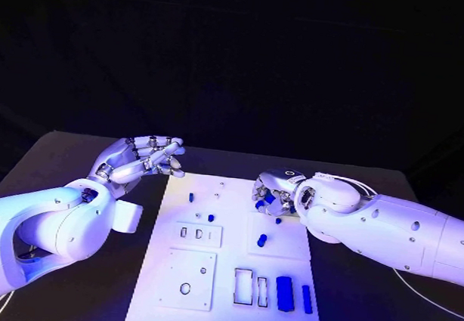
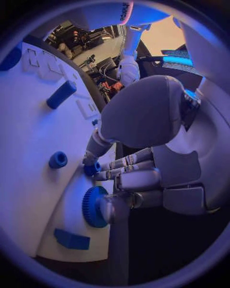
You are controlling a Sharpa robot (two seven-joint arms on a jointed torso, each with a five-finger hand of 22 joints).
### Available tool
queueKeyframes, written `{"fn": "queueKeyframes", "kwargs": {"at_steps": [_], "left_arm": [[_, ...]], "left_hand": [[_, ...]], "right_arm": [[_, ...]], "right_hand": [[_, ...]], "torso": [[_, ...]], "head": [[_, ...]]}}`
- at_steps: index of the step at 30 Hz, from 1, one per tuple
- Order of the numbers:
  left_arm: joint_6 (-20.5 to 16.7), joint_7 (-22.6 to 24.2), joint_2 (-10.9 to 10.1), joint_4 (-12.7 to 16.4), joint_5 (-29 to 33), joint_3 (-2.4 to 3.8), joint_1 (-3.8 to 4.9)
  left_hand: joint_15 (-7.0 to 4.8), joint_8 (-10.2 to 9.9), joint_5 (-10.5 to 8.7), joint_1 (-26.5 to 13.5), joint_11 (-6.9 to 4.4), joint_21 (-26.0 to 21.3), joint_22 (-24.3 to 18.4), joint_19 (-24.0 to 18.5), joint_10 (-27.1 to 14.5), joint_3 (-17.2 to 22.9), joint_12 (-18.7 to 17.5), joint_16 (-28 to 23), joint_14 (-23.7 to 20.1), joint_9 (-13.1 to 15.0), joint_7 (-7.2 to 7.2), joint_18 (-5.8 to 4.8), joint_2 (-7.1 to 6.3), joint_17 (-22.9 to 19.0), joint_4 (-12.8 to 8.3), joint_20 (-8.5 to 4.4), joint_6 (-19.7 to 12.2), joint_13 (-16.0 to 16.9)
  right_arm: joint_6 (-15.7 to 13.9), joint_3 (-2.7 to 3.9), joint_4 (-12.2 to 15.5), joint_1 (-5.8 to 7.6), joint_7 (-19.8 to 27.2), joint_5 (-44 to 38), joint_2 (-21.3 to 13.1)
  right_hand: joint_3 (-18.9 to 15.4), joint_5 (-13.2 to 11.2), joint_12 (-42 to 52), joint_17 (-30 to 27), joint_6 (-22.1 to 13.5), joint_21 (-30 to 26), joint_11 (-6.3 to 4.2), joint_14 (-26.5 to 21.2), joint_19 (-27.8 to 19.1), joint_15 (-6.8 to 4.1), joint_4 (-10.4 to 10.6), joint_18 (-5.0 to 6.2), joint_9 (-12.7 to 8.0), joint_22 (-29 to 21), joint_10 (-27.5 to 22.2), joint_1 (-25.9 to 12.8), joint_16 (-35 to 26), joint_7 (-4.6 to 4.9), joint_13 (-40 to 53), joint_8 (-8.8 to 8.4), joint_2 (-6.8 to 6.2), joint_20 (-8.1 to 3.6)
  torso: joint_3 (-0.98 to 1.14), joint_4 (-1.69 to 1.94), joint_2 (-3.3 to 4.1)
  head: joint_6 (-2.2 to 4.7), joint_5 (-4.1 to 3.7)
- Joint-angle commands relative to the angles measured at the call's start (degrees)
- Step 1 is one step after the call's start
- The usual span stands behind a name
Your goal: Assemble the parts on the task board
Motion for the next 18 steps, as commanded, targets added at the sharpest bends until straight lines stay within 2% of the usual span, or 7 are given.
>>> {"fn": "queueKeyframes", "kwargs": {"at_steps": [1,8,13,18], "left_arm": [[1.28,0.67,-0.02,0.17,-0.13,0.06,0.13],[1.4,0.5,-0.07,0.14,-0.13,0.06,0.21],[1.44,0.38,-0.12,0.09,-0.13,0.06,0.23],[1.48,0.26,-0.1,0.02,-0.11,0.06,0.23]], "left_hand": [[-0.03,0.2,-0.25,-0.07,-0.12,0.27,0.05,-0.41,-0.47,-0.08,-0.03,0.17,-0.33,0.09,1.31,-0.04,-0.64,0.06,0.16,0.14,-0.35,-0.1],[-0.03,0.2,-0.25,-0.07,-0.12,0.27,0.05,-0.41,-0.47,-0.08,-0.03,0.17,-0.33,0.09,1.31,-0.04,-0.64,0.06,0.16,0.14,-0.35,-0.1],[-0.03,0.2,-0.25,-0.07,-0.12,0.27,0.05,-0.41,-0.47,-0.08,-0.03,0.17,-0.33,0.09,1.31,-0.04,-0.64,0.06,0.16,0.14,-0.35,-0.1],[0.0,0.18,-0.26,-0.07,-0.09,0.33,0.09,-0.52,-0.52,-0.09,-0.04,0.2,-0.44,0.1,1.33,-0.05,-0.61,0.06,0.16,0.17,-0.4,-0.11]], "right_arm": [[0.97,-0.03,-0.14,-0.08,-0.49,-0.92,0.07],[0.25,-0.03,-0.3,-0.11,-0.82,-1.23,0.04],[-1.9,-0.03,-0.07,-0.13,-0.93,-1.97,-0.06],[-4.49,-0.02,0.46,-0.14,-0.89,-2.3,-0.15]], "right_hand": [[0.74,0.4,0.57,0.21,0.84,0.56,-0.2,2.49,0.47,-0.03,0.19,-1.24,0.33,0.73,1.01,0.24,0.38,-0.1,0.15,0.54,0.71,-0.1],[3.34,-0.84,0.76,0.43,1.81,1.55,-0.6,2.4,0.56,-0.36,0.49,-1.38,1.23,2.19,2.69,1.03,0.96,-0.36,0.28,1.22,1.39,-0.4],[5.43,-1.26,1.1,0.72,2.53,2.59,-0.97,2.4,0.79,-0.69,-0.48,-1.53,1.98,3.66,4.13,2.75,1.36,-0.51,0.57,1.85,2.2,-0.71],[6.38,-1.33,1.34,0.93,3.01,3.72,-1.2,2.41,0.99,-0.88,-1.35,-1.73,2.74,5.19,5.28,3.47,1.67,-0.58,0.94,2.39,2.34,-0.93]], "torso": [[-0.07,0.11,0.2],[-0.13,0.31,0.43],[-0.17,0.41,0.55],[-0.2,0.44,0.65]], "head": [[0.06,-0.11],[0.15,-0.29],[0.32,-0.31],[0.48,-0.34]]}}
